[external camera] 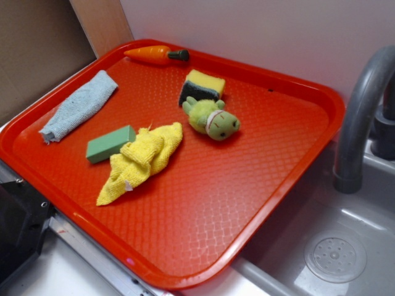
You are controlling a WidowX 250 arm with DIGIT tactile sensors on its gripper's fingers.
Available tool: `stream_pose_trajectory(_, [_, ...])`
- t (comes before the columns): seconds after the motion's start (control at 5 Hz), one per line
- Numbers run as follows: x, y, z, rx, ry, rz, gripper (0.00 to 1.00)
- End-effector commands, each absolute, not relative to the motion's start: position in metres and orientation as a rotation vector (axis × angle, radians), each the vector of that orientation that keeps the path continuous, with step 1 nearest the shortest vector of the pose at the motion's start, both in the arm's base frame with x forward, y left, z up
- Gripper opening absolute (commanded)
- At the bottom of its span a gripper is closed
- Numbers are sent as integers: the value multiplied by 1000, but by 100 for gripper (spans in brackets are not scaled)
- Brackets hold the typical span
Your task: Grab the green block.
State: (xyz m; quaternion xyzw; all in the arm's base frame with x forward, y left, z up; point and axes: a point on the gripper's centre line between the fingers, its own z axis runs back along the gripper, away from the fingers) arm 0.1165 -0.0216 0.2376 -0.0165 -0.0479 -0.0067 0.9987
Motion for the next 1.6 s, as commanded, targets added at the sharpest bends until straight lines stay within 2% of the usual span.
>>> stream_pose_trajectory(0.0, [116,-22,238,-33,-96,-13,100])
stream_pose_trajectory(0.2, [131,-9,218,-86,-134,-192,100])
stream_pose_trajectory(0.4, [147,3,203,-111,-173,-355,100])
stream_pose_trajectory(0.6, [161,11,188,-102,-172,-429,100])
stream_pose_trajectory(1.4, [184,6,121,-33,11,-523,100])
